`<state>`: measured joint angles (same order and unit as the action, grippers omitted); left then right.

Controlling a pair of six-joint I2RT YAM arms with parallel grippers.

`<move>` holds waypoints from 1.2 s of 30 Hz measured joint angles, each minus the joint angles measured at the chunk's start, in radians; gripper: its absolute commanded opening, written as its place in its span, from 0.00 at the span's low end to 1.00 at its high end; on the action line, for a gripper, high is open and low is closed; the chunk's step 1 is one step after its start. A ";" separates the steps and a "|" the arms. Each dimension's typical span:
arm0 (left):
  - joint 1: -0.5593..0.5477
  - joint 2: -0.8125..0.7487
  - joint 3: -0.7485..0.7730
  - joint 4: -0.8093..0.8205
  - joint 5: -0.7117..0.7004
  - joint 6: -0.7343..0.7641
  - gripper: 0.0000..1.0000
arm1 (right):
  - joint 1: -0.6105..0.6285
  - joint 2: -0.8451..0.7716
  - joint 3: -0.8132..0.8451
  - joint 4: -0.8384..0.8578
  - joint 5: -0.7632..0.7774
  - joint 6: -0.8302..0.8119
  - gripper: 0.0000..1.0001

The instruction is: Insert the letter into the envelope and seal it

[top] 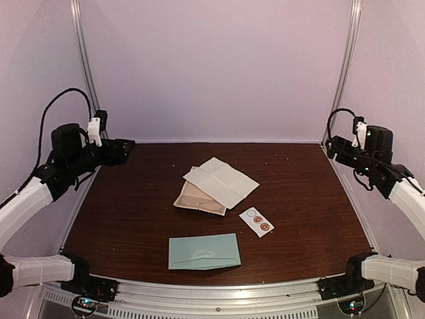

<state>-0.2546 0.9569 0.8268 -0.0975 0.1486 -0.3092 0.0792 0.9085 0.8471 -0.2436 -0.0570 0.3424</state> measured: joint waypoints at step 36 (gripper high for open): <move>-0.289 0.627 -0.369 0.709 0.148 -0.778 0.37 | 0.397 0.086 -0.193 0.210 -0.071 0.155 0.95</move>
<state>-0.5438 1.5837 0.4583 0.6117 0.2970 -1.0870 0.4759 0.9943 0.6540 -0.0338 -0.1280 0.4973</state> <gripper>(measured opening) 0.424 0.946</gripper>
